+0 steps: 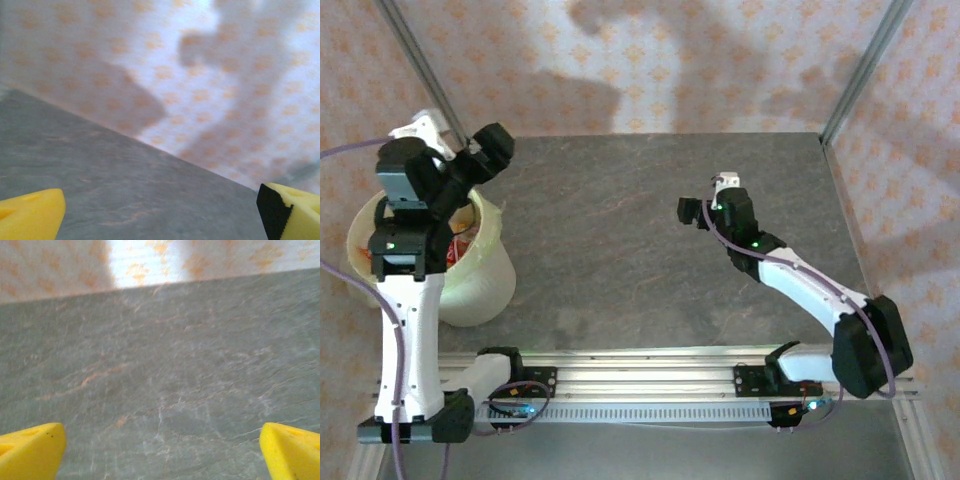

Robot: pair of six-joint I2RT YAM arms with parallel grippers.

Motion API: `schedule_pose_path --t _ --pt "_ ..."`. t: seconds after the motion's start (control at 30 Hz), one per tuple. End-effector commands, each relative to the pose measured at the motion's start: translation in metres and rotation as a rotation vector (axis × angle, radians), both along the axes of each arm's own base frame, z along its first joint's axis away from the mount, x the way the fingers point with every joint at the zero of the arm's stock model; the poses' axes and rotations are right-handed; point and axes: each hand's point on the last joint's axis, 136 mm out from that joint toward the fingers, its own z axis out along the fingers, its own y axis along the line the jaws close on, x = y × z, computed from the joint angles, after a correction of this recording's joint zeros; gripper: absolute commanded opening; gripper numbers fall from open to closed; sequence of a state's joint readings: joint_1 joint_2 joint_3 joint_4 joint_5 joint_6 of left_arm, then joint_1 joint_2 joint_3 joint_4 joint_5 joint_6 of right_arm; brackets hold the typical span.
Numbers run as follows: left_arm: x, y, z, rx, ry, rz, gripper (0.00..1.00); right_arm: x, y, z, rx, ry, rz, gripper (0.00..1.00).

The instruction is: Put the plastic bottles in the bin

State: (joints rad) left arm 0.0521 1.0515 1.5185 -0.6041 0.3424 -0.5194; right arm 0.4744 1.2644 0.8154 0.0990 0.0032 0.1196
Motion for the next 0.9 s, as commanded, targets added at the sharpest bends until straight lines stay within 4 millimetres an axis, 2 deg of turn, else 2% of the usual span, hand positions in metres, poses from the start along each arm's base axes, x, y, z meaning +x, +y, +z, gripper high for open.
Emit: schedule_pose_path --t 0.0,0.03,0.1,0.17,0.27,0.33,0.47,0.6,0.67,0.77,0.87 --pt "0.026 -0.048 0.01 -0.057 -0.115 -0.146 1.0 0.001 -0.037 0.023 0.025 -0.091 -0.153 0.99" --pt "0.031 -0.061 0.004 -0.036 -0.121 -0.158 1.0 -0.003 -0.05 0.032 0.03 -0.121 -0.188 0.99" --pt "0.041 -0.084 -0.012 0.039 -0.118 -0.173 1.0 -0.006 -0.073 0.032 0.016 -0.131 -0.254 0.99" --pt "0.054 -0.101 -0.037 0.11 -0.076 -0.159 1.0 -0.01 -0.102 0.029 -0.009 -0.124 -0.341 0.99" --pt "0.071 -0.117 -0.079 0.192 0.004 -0.134 1.0 -0.018 -0.144 0.019 -0.067 -0.104 -0.48 0.99" --pt "0.081 -0.116 -0.108 0.242 0.057 -0.089 1.0 -0.024 -0.172 0.013 -0.089 -0.096 -0.59 0.99" --pt "0.091 -0.087 -0.164 0.376 0.156 0.075 1.0 -0.037 -0.226 -0.013 -0.08 -0.083 -0.811 0.99" --pt "0.093 -0.053 -0.213 0.56 0.252 0.192 1.0 -0.042 -0.256 -0.051 -0.113 -0.039 -0.923 0.99" --pt "0.09 -0.034 -0.241 0.614 0.325 0.221 1.0 -0.033 -0.261 -0.074 -0.141 0.01 -0.9 0.99" --pt "0.083 -0.01 -0.278 0.66 0.403 0.244 1.0 -0.012 -0.254 -0.104 -0.121 0.08 -0.783 0.99" --pt "0.077 0.006 -0.317 0.616 0.477 0.2 1.0 0.01 -0.238 -0.107 -0.077 0.083 -0.654 0.99"
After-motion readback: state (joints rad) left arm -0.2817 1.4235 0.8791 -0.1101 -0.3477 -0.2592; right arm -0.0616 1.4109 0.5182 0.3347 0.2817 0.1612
